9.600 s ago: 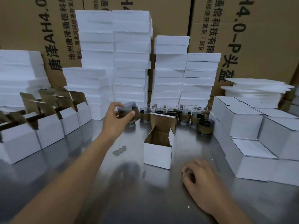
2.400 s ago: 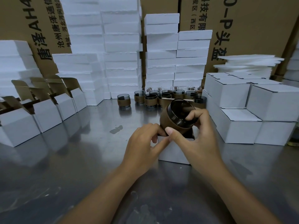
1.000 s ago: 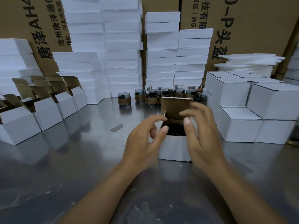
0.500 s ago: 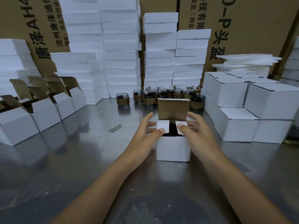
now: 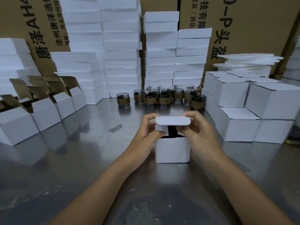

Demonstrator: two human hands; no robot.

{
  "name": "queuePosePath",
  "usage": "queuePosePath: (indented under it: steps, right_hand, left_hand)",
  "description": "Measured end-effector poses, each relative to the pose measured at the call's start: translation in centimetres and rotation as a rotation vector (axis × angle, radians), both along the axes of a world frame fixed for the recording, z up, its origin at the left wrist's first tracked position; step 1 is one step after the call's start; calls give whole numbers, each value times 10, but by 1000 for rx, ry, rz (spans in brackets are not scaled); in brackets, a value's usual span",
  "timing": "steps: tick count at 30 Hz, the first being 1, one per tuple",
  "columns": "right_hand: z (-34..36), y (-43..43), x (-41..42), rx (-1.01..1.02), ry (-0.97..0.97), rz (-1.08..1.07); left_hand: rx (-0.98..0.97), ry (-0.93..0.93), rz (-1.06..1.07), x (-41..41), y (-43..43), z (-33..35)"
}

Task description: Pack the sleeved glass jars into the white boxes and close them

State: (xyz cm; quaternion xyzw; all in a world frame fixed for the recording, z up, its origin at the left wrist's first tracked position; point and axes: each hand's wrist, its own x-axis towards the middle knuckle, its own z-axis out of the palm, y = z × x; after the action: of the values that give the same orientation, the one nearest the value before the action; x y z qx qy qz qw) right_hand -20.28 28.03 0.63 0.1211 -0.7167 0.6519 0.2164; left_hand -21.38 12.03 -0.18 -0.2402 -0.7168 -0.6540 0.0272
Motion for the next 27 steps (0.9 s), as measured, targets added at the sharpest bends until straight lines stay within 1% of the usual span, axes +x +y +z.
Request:
queuePosePath:
  steps: [5,7,9,13,16,19,27]
  right_hand:
    - [6,0,1,-174,-119,-4]
    - [8,0,2,-131,-100,-12]
    - [6,-3,7,-89,-42,26]
    - [2,-4,11,87,23,-2]
    - [2,-3,11,103,31,-3]
    - [2,-4,12,115,49,13]
    - [-1,-1,12,268,91,-49]
  left_hand:
    - [19,-10,-21,0,-1,-2]
    - [32,-9,-25,-1,-1,-2]
    - [47,-9,-29,0,-1,-2]
    - [83,-29,-26,-3,1,-1]
    - [121,-92,17,-8,1,-1]
    - [109,-84,6,-6,-2,-1]
    - [102,-104,-6,-3,-4,0]
